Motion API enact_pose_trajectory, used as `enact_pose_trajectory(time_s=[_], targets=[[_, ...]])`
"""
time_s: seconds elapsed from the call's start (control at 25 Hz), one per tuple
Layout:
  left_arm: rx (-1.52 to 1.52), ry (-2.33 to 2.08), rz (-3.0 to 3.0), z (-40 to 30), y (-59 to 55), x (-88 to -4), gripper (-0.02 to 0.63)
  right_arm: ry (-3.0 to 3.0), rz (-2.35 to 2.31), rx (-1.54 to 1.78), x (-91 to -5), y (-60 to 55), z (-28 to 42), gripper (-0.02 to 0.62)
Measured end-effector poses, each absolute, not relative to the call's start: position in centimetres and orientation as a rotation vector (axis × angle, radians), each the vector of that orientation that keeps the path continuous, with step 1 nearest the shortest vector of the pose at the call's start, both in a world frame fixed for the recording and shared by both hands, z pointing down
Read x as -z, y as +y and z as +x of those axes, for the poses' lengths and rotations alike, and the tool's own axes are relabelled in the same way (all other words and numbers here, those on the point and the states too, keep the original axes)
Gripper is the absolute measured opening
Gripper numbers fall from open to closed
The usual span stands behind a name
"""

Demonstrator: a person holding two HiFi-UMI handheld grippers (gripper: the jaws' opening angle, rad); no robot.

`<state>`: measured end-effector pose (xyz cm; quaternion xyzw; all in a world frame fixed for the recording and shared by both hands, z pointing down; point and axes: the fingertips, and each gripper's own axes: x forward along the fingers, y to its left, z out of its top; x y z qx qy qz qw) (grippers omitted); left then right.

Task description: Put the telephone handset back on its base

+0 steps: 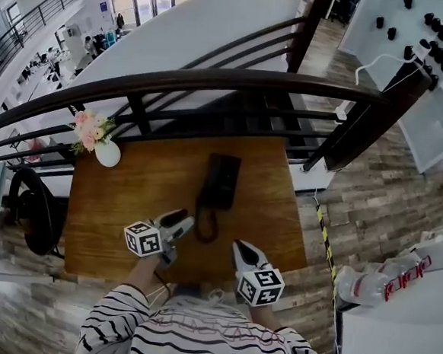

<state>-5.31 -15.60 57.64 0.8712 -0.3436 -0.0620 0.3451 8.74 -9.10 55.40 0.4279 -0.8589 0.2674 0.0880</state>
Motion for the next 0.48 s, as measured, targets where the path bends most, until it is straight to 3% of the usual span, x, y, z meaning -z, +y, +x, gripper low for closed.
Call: enact_pose_trajectory(time_s=[0.48], targets=[[0.155, -0.905, 2.398, -2.7, -6.7, -53.5, 0.113, -2.652, 1.227, -0.689, -52.7, -3.6, 8.3, 0.000]])
